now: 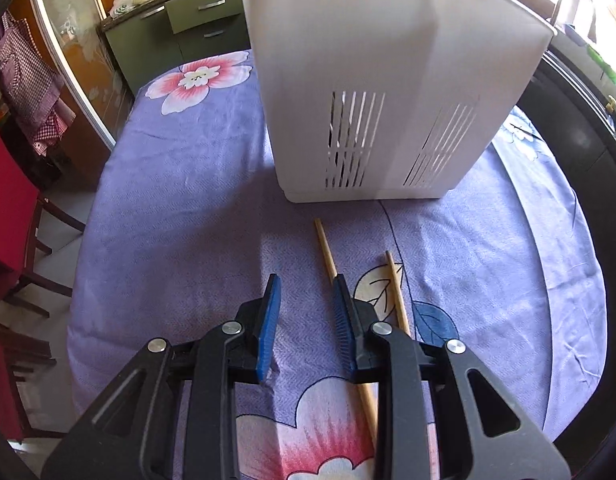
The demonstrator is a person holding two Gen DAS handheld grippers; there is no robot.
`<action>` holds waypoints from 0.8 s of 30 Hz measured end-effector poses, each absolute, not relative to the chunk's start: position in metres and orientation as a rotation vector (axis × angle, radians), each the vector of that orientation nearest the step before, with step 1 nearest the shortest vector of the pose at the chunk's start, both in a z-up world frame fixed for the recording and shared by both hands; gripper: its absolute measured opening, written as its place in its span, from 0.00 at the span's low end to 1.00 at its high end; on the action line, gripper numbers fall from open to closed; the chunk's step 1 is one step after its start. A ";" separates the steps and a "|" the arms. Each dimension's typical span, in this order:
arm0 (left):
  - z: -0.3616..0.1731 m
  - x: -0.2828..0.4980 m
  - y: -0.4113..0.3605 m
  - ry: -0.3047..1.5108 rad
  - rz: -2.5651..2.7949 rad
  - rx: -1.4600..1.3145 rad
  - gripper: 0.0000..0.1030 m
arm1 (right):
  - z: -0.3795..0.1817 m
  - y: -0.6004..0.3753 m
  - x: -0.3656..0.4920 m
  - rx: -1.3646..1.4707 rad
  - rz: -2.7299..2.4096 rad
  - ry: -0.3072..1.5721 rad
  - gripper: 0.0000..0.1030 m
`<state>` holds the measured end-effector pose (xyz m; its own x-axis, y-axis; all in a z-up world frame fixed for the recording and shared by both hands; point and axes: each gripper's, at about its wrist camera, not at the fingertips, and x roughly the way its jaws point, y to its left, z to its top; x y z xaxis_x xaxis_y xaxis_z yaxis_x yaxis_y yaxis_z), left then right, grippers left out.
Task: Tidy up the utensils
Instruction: 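Grasp a wooden chopstick with the left tool while the right grasps the last one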
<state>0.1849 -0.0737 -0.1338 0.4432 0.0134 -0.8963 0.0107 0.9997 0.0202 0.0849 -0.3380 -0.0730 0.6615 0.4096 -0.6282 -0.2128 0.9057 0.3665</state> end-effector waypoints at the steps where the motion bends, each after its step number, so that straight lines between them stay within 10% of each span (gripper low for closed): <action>1: -0.137 0.187 -0.075 1.122 0.007 0.023 0.25 | -0.074 -0.338 0.086 0.278 0.360 0.773 0.25; 24: -0.151 0.199 -0.091 1.159 0.040 -0.011 0.26 | -0.086 -0.356 0.095 0.375 0.367 0.802 0.25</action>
